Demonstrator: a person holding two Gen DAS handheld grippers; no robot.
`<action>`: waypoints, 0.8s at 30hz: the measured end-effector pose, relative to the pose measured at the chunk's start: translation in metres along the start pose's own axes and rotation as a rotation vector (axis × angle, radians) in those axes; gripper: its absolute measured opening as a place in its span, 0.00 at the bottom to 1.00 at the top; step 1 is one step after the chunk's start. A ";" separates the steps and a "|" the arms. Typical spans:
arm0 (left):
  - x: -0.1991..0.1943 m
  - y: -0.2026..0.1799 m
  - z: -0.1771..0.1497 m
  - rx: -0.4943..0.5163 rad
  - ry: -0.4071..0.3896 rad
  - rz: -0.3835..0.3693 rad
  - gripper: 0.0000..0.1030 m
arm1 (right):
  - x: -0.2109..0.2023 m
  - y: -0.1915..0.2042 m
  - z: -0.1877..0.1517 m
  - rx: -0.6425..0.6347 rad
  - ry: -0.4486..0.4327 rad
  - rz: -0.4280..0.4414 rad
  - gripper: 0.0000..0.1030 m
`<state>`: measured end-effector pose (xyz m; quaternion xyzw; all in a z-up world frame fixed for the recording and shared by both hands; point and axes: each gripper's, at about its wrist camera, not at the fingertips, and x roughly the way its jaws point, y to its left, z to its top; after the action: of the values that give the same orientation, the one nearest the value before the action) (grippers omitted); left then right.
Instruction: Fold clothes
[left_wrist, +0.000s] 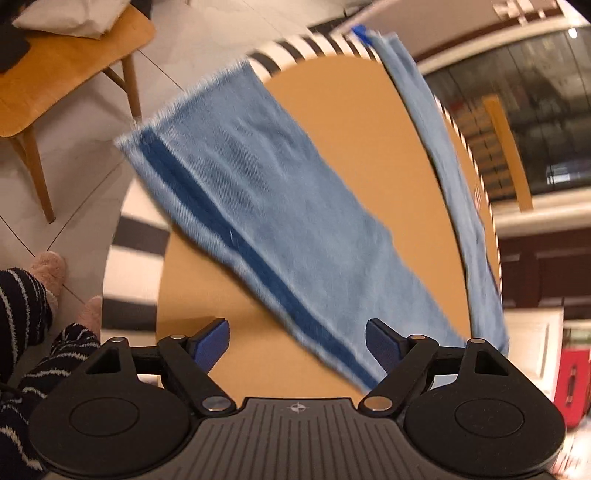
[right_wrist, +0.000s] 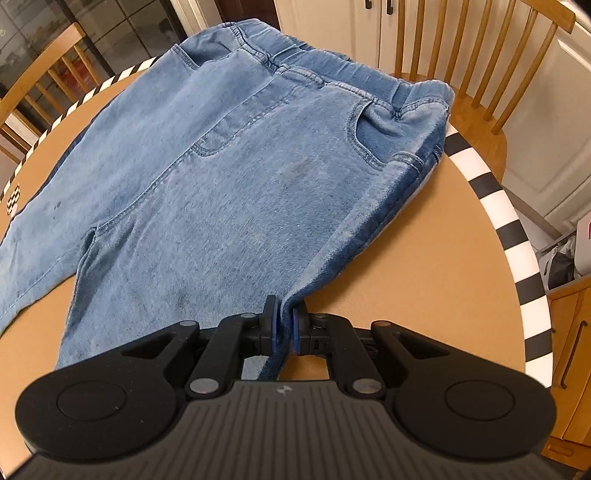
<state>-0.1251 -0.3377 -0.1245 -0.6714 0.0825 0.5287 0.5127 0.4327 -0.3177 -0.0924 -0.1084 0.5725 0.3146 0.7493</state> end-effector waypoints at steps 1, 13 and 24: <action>0.001 0.000 0.003 -0.019 -0.008 -0.009 0.82 | 0.000 0.000 0.000 -0.001 0.002 -0.001 0.07; 0.012 0.008 0.030 -0.129 -0.060 -0.005 0.16 | -0.001 -0.004 -0.003 0.031 0.008 0.020 0.08; -0.003 0.009 0.045 -0.116 -0.090 -0.085 0.02 | -0.003 -0.018 -0.011 0.096 -0.037 0.108 0.06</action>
<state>-0.1602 -0.3084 -0.1242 -0.6785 -0.0001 0.5401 0.4980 0.4339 -0.3385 -0.0966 -0.0354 0.5781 0.3288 0.7460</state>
